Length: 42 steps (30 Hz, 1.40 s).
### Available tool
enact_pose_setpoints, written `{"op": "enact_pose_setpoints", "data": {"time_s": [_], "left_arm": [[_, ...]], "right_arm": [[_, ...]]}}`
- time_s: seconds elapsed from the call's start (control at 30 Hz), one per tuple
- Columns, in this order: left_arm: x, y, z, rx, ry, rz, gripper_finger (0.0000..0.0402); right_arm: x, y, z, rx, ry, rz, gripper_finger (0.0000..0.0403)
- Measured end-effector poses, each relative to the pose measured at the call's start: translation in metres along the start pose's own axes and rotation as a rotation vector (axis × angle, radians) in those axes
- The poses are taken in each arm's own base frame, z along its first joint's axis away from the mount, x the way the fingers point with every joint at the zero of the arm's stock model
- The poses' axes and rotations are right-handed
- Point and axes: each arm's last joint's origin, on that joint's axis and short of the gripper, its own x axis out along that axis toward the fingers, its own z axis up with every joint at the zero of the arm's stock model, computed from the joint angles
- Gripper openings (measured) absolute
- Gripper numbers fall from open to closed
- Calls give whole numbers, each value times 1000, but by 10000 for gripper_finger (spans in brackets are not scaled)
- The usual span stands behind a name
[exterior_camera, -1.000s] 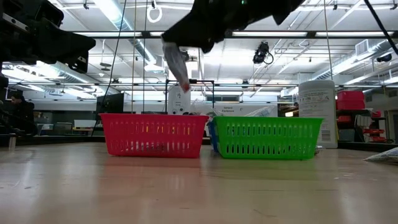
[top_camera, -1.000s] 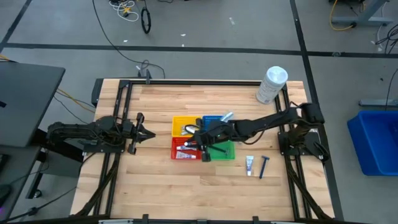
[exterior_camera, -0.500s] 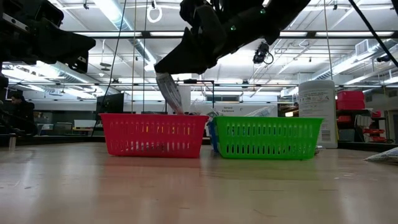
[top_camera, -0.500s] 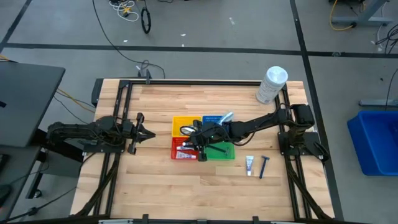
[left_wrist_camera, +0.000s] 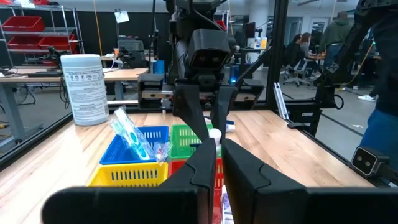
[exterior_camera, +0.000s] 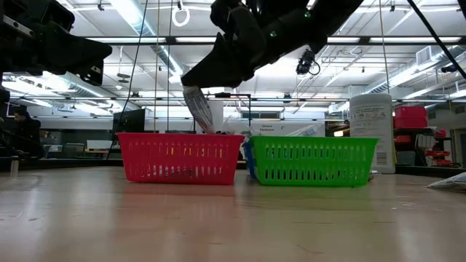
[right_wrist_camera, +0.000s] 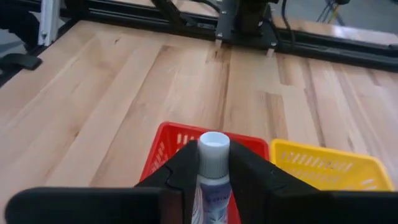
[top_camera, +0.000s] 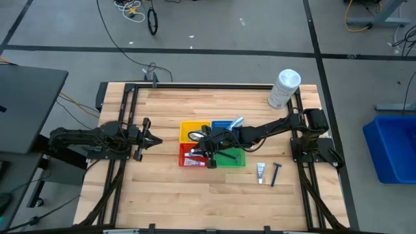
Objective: Pick & Place Travel size toiletries
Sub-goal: Put the middle right toothpaste into the red bin, then put the toothpaste into the red bin
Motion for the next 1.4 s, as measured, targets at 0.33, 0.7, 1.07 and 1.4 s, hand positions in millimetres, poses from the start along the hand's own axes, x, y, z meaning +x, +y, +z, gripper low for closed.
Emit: {"op": "enact_pose_setpoints", "data": {"time_s": [0.33, 0.7, 1.07, 1.4], "left_arm": [[0, 0, 0, 0, 0, 0, 32], [0, 0, 0, 0, 0, 0, 32], [0, 0, 0, 0, 0, -1, 32], [0, 0, 0, 0, 0, 0, 32]], "right_arm": [[0, 0, -7, 6, 73, 22, 175], [-1, -1, -8, 19, 79, 19, 231], [-29, 0, 16, 10, 37, 23, 209], [-69, 6, 38, 7, 28, 37, 194]]}}
